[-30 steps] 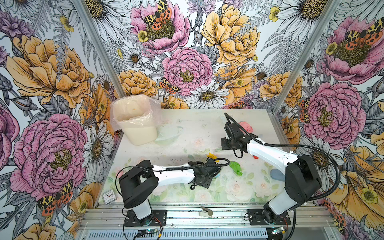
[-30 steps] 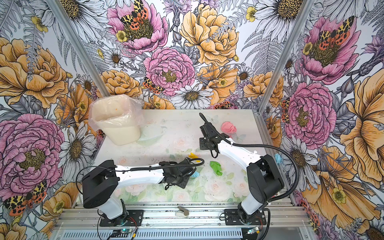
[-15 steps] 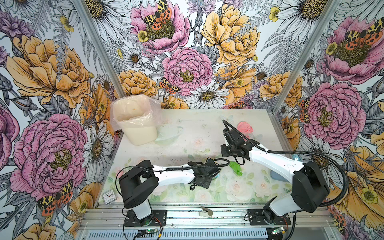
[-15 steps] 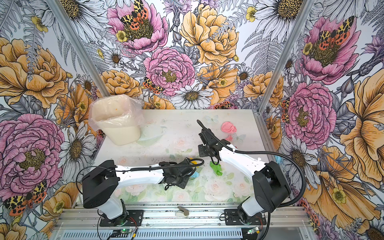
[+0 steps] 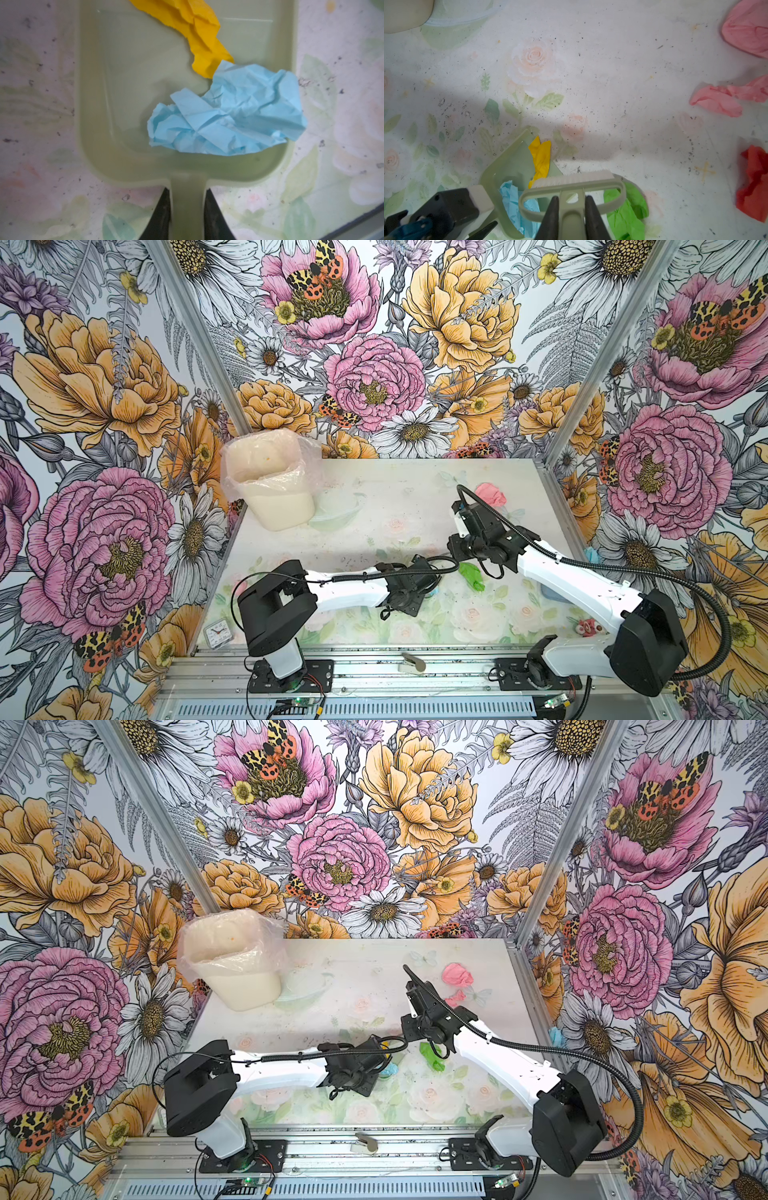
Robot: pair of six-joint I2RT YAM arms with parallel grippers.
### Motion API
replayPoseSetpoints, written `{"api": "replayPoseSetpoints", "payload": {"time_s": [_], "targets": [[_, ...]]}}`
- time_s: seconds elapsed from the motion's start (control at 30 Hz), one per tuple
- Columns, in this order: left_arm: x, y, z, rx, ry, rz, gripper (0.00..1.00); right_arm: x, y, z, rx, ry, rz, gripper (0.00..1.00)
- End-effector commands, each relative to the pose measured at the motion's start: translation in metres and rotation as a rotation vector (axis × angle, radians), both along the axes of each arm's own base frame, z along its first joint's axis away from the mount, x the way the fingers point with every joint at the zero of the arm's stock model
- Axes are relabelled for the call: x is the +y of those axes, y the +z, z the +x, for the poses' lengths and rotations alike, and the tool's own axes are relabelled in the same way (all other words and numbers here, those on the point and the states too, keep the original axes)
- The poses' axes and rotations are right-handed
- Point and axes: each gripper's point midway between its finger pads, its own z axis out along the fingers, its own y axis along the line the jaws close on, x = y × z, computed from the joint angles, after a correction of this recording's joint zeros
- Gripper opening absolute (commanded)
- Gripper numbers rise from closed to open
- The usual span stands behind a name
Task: Sweep away the paper scraps from the table
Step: 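Lift the brush away from the dustpan with the right gripper, then push the yellow scrap into the dustpan with the brush, then raise the brush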
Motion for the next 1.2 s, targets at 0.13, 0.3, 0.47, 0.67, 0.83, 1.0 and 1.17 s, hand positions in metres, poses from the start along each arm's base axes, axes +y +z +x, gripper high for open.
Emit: {"api": "replayPoseSetpoints", "payload": {"time_s": [0.13,0.3,0.47,0.67,0.83,1.0,1.17], "targets": [[-0.001,-0.003,-0.001,0.01,0.016,-0.019,0.0,0.007,0.017,0.05,-0.098,-0.082,0.005,0.0],[-0.003,-0.003,-0.001,0.006,0.018,-0.022,0.0,0.03,-0.002,0.059,-0.068,-0.068,-0.001,0.0],[-0.001,-0.003,-0.001,0.004,0.022,-0.02,0.0,0.045,-0.017,0.042,-0.019,-0.002,0.002,0.0],[0.002,-0.005,0.0,0.004,0.027,-0.014,0.0,0.048,-0.019,0.014,0.024,0.055,0.051,0.0],[0.001,-0.005,0.003,-0.002,0.034,-0.021,0.0,0.046,-0.015,0.0,0.044,0.071,0.082,0.0],[-0.002,-0.004,0.003,-0.003,0.032,-0.028,0.0,0.045,-0.001,0.007,0.006,0.058,0.088,0.0],[-0.002,0.002,0.006,-0.029,0.036,-0.032,0.0,0.039,0.01,0.026,-0.032,0.0,0.085,0.0]]}}
